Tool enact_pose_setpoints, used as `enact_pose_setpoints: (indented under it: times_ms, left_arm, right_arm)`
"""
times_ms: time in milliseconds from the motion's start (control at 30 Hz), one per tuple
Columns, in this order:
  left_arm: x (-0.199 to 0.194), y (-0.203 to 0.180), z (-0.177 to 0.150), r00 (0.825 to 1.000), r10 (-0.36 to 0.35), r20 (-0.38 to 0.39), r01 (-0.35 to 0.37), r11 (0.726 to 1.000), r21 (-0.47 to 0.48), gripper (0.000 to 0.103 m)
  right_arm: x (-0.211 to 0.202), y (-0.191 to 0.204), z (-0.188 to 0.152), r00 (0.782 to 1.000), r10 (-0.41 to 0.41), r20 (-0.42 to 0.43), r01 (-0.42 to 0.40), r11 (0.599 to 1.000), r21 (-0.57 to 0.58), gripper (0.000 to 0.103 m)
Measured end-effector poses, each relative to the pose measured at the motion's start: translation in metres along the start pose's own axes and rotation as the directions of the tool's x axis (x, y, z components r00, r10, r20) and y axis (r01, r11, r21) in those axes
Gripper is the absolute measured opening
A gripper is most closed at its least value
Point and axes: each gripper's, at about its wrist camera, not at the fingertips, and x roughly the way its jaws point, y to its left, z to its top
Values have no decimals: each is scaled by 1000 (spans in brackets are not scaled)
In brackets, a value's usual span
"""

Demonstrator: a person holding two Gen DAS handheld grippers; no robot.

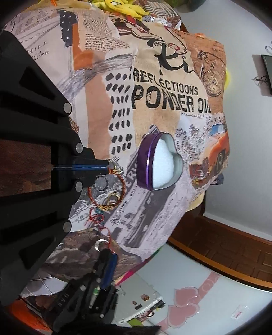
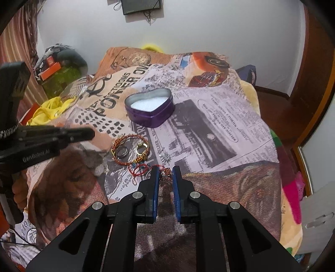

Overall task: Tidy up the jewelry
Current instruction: 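Grasp the gold-orange bracelet with the left tool while the right tool grasps a red-stone ring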

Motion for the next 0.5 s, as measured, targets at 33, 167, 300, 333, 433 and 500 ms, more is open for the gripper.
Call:
enact_pose_setpoints:
  times_ms: [33,167,300,333,433,500]
  left_arm:
    - [1,0,-1,1000,1,-5,-1,1000,1,0]
    - [15,-4,-2,998,-2,-57,2,1000,-2,4]
    - [33,-1,-1,994,-5,-109,1,999,-33,11]
    - [37,0,-2,993,-10,-120,5,999,-45,11]
    - [44,5,-2,990,-48,-133,36,995,-96,12]
    - [45,5,0,989,-51,-138,37,995,-96,12]
  right_arm:
    - [-1,0,1,1000,-4,5,4,1000,2,11]
    - [-5,-1,5,1000,-15,23,14,1000,6,11]
    - [-5,-3,5,999,-15,28,15,1000,9,11]
    - [-4,-3,5,999,-15,28,15,1000,9,11]
    - [-4,-5,4,999,-13,29,13,1000,11,11]
    - [-2,-7,4,1000,-11,28,11,1000,15,11]
